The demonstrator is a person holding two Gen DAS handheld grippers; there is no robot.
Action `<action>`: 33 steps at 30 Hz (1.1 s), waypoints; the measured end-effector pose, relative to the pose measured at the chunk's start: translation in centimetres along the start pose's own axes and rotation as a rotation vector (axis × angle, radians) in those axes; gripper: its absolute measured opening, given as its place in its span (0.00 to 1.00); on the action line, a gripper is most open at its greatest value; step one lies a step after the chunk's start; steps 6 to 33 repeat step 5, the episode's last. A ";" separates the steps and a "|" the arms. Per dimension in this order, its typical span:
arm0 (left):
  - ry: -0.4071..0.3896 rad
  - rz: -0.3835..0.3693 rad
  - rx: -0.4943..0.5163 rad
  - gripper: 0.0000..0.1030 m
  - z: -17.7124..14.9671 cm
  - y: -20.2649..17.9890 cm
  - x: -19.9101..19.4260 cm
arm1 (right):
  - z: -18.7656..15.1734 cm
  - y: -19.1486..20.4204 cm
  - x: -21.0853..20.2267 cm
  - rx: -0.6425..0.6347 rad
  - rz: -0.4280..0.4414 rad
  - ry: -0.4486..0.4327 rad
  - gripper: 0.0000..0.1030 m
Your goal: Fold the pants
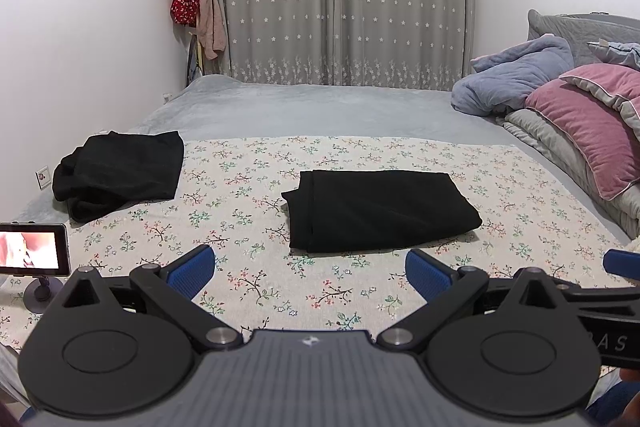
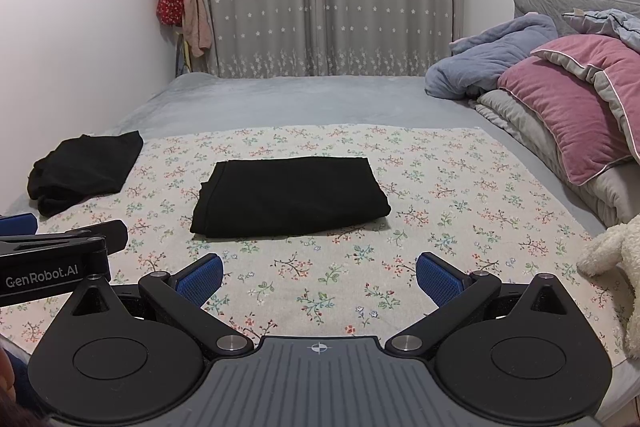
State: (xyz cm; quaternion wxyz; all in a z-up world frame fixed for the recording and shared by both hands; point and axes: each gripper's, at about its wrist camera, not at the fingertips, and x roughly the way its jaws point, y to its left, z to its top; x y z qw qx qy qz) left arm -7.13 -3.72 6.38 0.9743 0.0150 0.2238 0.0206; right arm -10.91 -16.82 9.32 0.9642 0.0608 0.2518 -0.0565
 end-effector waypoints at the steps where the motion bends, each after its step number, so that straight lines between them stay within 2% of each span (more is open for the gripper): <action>1: 0.000 0.001 0.000 1.00 0.0 0.0 0.0 | 0.0 0.0 0.1 -0.001 0.000 0.000 1.00; 33: 0.004 0.004 0.003 1.00 0.0 0.0 0.2 | -0.1 0.0 0.2 -0.002 0.000 0.002 1.00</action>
